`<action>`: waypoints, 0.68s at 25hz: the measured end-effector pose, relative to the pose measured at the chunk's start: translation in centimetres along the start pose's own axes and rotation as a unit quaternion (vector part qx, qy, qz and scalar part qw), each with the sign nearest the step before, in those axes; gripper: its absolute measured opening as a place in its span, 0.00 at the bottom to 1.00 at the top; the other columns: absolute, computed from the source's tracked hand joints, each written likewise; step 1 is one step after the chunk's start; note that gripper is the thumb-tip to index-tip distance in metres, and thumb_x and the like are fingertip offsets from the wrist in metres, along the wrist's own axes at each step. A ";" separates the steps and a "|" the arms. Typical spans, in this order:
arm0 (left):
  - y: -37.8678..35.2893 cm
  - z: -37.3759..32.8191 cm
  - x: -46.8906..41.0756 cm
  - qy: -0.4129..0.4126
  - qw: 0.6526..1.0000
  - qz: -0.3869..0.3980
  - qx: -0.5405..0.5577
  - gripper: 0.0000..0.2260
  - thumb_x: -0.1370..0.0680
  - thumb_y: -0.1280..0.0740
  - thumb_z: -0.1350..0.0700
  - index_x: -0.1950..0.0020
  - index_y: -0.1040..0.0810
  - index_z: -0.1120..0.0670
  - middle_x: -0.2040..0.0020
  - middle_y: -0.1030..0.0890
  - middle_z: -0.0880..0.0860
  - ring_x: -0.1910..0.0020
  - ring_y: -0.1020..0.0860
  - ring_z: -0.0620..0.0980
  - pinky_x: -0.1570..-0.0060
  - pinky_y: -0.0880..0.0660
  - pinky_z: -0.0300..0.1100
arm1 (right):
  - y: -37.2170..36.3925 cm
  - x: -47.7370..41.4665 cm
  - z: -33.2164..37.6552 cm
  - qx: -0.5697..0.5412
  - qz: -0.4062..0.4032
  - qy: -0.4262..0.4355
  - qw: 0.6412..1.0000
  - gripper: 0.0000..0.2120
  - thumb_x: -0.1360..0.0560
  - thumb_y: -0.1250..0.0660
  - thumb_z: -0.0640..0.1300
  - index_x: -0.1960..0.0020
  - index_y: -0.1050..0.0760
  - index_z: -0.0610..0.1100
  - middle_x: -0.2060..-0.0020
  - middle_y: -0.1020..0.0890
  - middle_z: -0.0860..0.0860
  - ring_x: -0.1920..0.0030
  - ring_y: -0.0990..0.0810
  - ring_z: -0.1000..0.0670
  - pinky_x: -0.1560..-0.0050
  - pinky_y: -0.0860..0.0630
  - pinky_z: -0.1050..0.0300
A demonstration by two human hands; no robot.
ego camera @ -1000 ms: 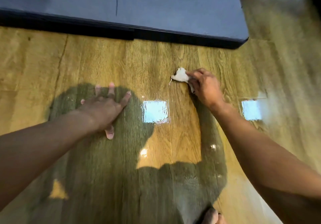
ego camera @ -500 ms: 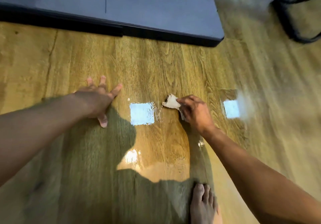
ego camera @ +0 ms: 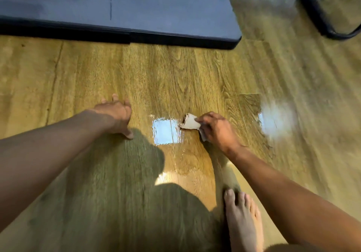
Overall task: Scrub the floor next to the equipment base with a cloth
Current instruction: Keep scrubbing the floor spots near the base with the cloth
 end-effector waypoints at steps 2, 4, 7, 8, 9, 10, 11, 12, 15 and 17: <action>0.4 -0.4 -0.3 0.006 1.000 -0.021 0.011 0.48 0.31 0.30 0.36 0.22 0.54 0.53 0.22 0.55 0.61 0.26 0.44 0.67 0.32 0.36 0.56 | -0.8 3.4 0.1 -0.004 0.007 0.043 0.999 0.13 0.25 0.35 0.38 0.43 0.21 0.46 0.46 0.21 0.51 0.48 0.21 0.48 0.49 0.24 0.58; 1.0 -1.7 -0.9 -0.003 0.998 -0.040 0.040 0.48 0.30 0.29 0.38 0.22 0.58 0.48 0.22 0.59 0.59 0.25 0.50 0.66 0.32 0.38 0.58 | -1.1 7.3 0.1 -0.011 0.030 0.122 0.992 0.13 0.26 0.34 0.40 0.42 0.22 0.48 0.46 0.21 0.51 0.47 0.23 0.50 0.48 0.24 0.57; 2.3 -4.4 -2.9 -0.023 0.998 -0.052 0.042 0.50 0.28 0.28 0.42 0.23 0.64 0.46 0.24 0.66 0.60 0.25 0.58 0.66 0.30 0.42 0.60 | -0.5 4.0 -1.8 -0.013 0.037 0.180 0.983 0.13 0.26 0.33 0.39 0.42 0.21 0.46 0.47 0.20 0.49 0.47 0.22 0.49 0.46 0.24 0.55; 2.8 -4.9 -3.3 -0.023 0.998 -0.045 0.042 0.51 0.29 0.27 0.43 0.23 0.65 0.47 0.24 0.66 0.62 0.25 0.59 0.67 0.30 0.43 0.61 | -0.1 1.1 -2.1 -0.010 0.027 0.158 0.987 0.13 0.26 0.33 0.38 0.42 0.21 0.44 0.47 0.20 0.47 0.47 0.21 0.48 0.47 0.22 0.52; 3.2 -5.1 -3.6 -0.019 0.998 -0.037 0.043 0.53 0.30 0.26 0.44 0.23 0.65 0.47 0.25 0.66 0.62 0.26 0.60 0.67 0.30 0.43 0.63 | 0.4 -1.8 -2.3 0.001 0.012 0.128 0.992 0.13 0.25 0.33 0.38 0.41 0.21 0.43 0.46 0.20 0.47 0.47 0.21 0.47 0.48 0.22 0.50; 3.5 -5.3 -4.0 -0.014 0.999 -0.027 0.043 0.55 0.31 0.25 0.44 0.23 0.66 0.47 0.25 0.66 0.63 0.26 0.59 0.68 0.30 0.43 0.63 | 0.8 -4.3 -2.7 0.008 0.003 0.102 0.995 0.13 0.24 0.34 0.38 0.41 0.22 0.43 0.46 0.21 0.46 0.47 0.22 0.47 0.48 0.21 0.49; 3.7 -5.3 -4.2 -0.009 0.999 -0.020 0.042 0.56 0.32 0.24 0.44 0.24 0.67 0.47 0.25 0.67 0.63 0.26 0.59 0.68 0.31 0.43 0.63 | 0.9 -5.7 -3.0 0.010 -0.004 0.086 0.996 0.13 0.24 0.35 0.39 0.40 0.22 0.44 0.45 0.21 0.47 0.47 0.22 0.47 0.47 0.21 0.49; 3.7 -5.1 -4.4 -0.007 0.999 -0.014 0.043 0.57 0.33 0.24 0.44 0.24 0.68 0.47 0.25 0.67 0.63 0.26 0.59 0.68 0.31 0.42 0.63 | 0.7 -6.1 -3.0 0.011 -0.008 0.082 0.997 0.13 0.24 0.36 0.39 0.40 0.23 0.45 0.46 0.22 0.47 0.48 0.22 0.47 0.48 0.21 0.49; 3.0 -4.8 -5.1 -0.017 0.999 -0.003 0.038 0.57 0.32 0.25 0.45 0.25 0.70 0.46 0.26 0.67 0.64 0.26 0.59 0.69 0.31 0.43 0.65 | -0.5 -2.7 -2.5 -0.007 0.009 0.133 0.991 0.14 0.25 0.39 0.43 0.42 0.22 0.48 0.48 0.21 0.49 0.49 0.23 0.49 0.50 0.22 0.52; 2.7 -5.0 -5.5 -0.021 0.999 -0.004 0.034 0.56 0.32 0.25 0.46 0.26 0.70 0.47 0.26 0.65 0.65 0.27 0.58 0.70 0.31 0.45 0.67 | -0.6 -2.9 -2.8 -0.023 0.010 0.174 0.984 0.15 0.26 0.41 0.45 0.43 0.21 0.49 0.48 0.21 0.49 0.50 0.23 0.49 0.49 0.23 0.56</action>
Point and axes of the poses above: each hand's wrist, its own x-axis away from the middle knuckle, its own y-axis out of the back of the hand, z = x × y, the point moved 3 cm from there along -x, towards the middle knuckle
